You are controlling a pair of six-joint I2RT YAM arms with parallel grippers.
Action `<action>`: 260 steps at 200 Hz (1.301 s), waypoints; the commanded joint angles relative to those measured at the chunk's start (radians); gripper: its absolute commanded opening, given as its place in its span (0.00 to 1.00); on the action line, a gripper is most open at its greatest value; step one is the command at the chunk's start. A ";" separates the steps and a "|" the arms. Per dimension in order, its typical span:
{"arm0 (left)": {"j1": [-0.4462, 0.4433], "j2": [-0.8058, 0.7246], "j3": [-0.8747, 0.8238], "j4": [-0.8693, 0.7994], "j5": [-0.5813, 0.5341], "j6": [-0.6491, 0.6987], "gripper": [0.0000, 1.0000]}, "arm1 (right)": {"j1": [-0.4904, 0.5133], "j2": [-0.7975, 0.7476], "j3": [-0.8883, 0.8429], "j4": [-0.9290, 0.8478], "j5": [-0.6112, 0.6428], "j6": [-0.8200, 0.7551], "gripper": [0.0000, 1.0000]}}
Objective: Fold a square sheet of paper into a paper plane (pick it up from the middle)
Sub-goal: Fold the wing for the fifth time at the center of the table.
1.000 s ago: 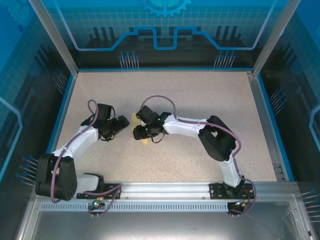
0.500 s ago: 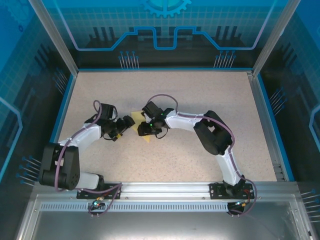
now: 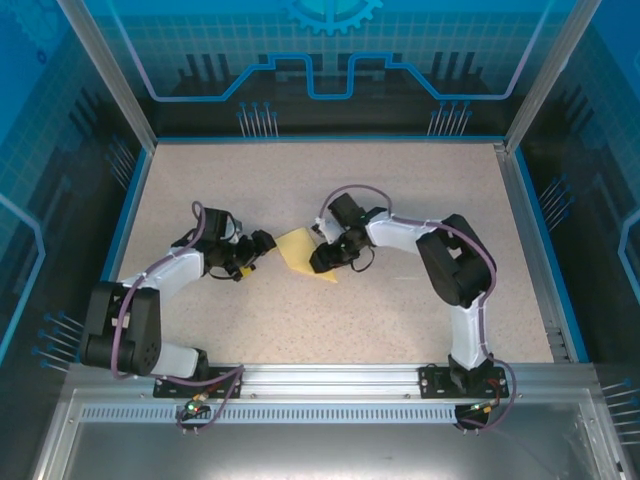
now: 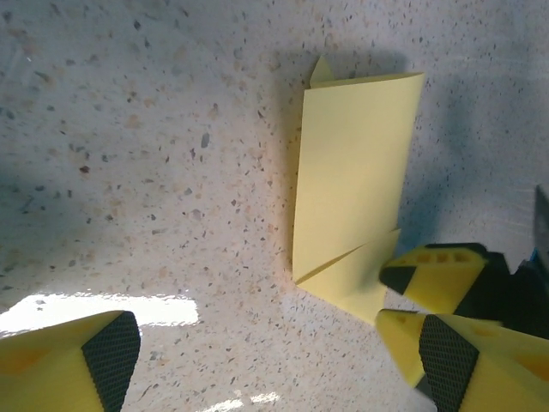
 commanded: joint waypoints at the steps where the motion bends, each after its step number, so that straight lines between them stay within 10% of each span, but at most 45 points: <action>1: -0.007 0.014 -0.027 0.043 0.057 -0.028 0.89 | 0.012 -0.096 0.004 0.018 -0.094 -0.008 0.47; 150: -0.100 0.071 -0.067 0.207 0.104 -0.110 0.88 | 0.034 0.018 0.025 0.118 0.074 0.249 0.43; 260: -0.177 0.215 -0.032 0.371 0.160 -0.222 0.72 | -0.100 0.063 -0.137 0.355 -0.187 0.449 0.44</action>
